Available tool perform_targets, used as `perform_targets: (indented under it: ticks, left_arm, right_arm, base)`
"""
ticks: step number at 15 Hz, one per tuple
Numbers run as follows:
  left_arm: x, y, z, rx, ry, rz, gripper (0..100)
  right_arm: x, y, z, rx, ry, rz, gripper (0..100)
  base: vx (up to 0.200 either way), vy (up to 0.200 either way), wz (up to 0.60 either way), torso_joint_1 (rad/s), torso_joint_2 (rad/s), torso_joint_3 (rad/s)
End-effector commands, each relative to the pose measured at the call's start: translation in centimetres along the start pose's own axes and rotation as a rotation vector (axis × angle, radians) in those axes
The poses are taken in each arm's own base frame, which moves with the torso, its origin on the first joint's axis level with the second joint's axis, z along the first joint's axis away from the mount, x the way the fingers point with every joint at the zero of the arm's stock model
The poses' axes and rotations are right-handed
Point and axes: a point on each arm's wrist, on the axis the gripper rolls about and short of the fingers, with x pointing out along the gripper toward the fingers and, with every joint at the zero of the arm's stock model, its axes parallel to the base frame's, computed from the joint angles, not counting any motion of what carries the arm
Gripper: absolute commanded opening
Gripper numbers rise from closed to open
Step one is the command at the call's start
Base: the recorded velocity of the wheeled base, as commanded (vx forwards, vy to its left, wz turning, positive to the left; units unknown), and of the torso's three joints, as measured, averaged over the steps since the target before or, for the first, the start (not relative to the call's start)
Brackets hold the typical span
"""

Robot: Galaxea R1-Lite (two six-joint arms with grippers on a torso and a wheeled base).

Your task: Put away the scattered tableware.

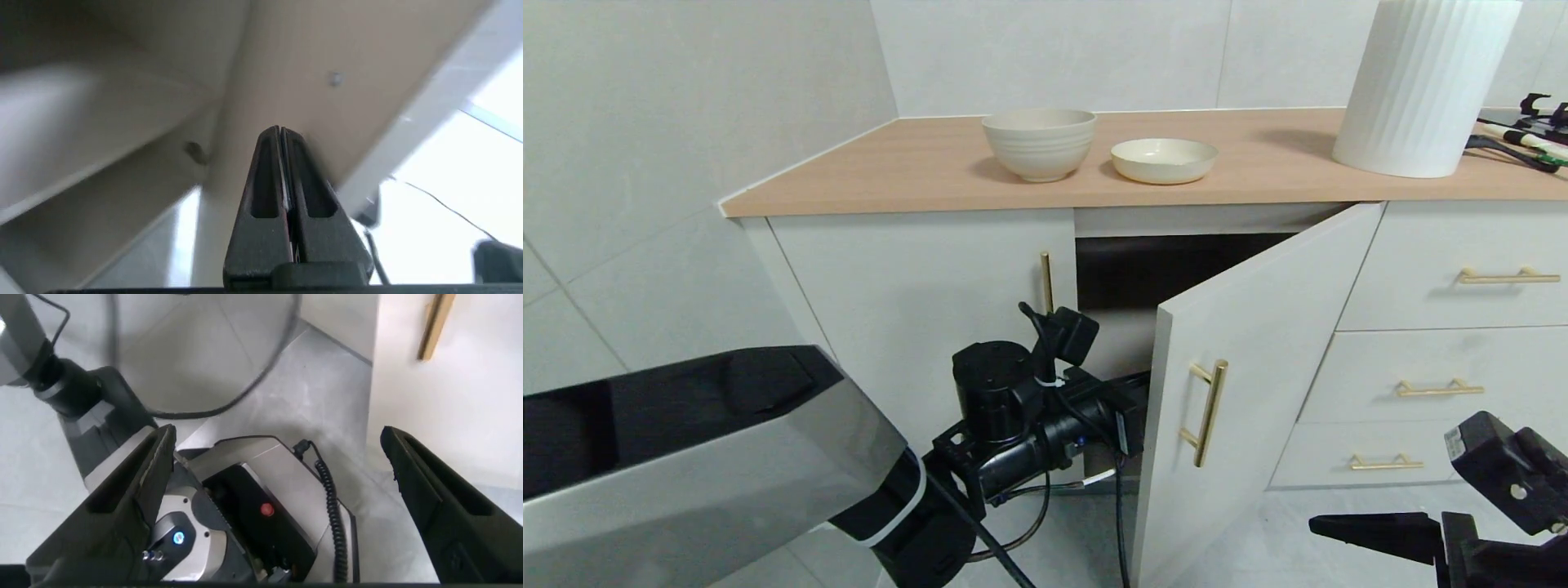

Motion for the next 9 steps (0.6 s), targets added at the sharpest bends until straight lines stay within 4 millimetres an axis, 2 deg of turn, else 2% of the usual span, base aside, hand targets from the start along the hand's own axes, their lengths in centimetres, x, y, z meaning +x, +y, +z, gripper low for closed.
perform_targets:
  ticks: [1, 2, 4, 5, 6, 7, 9]
  left_arm:
    - [0.8, 0.5, -0.9, -0.002, 0.008, 0.009, 0]
    - [1.2, 0.4, -0.6, 0.003, -0.006, 0.001, 0]
    - [1.0, -1.6, -0.4, 0.007, -0.010, -0.058, 0]
    - [0.5, -3.9, -0.7, -0.005, 0.015, -0.159, 0]
    - [-0.8, -6.6, -1.5, -0.058, 0.083, -0.335, 0]
    - [-2.5, -7.9, -2.2, -0.113, 0.146, -0.514, 0]
    - [-2.4, -7.5, -2.7, -0.099, 0.143, -0.538, 0]
  right_arm:
    - [0.0, 0.0, 0.0, 0.000, 0.001, 0.001, 100]
    - [0.0, 0.0, 0.0, -0.001, -0.002, 0.001, 100]
    - [-0.2, 0.1, 0.0, -0.003, -0.004, 0.019, 100]
    - [-0.7, 0.3, -0.3, -0.009, -0.010, 0.062, 100]
    - [-1.5, 0.6, -0.4, -0.017, -0.020, 0.152, 100]
    - [-2.7, 1.1, -0.5, -0.035, -0.036, 0.288, 100]
    - [-3.5, 1.4, -0.6, -0.043, -0.037, 0.361, 100]
  base:
    - [0.000, 0.000, 0.00, 0.000, 0.00, 0.000]
    - [0.000, 0.000, 0.00, 0.000, 0.00, 0.000]
    - [0.000, 0.000, 0.00, 0.000, 0.00, 0.000]
    - [0.000, 0.000, 0.00, 0.000, 0.00, 0.000]
    - [0.000, 0.000, 0.00, 0.000, 0.00, 0.000]
    - [0.000, 0.000, 0.00, 0.000, 0.00, 0.000]
    - [0.000, 0.000, 0.00, 0.000, 0.00, 0.000]
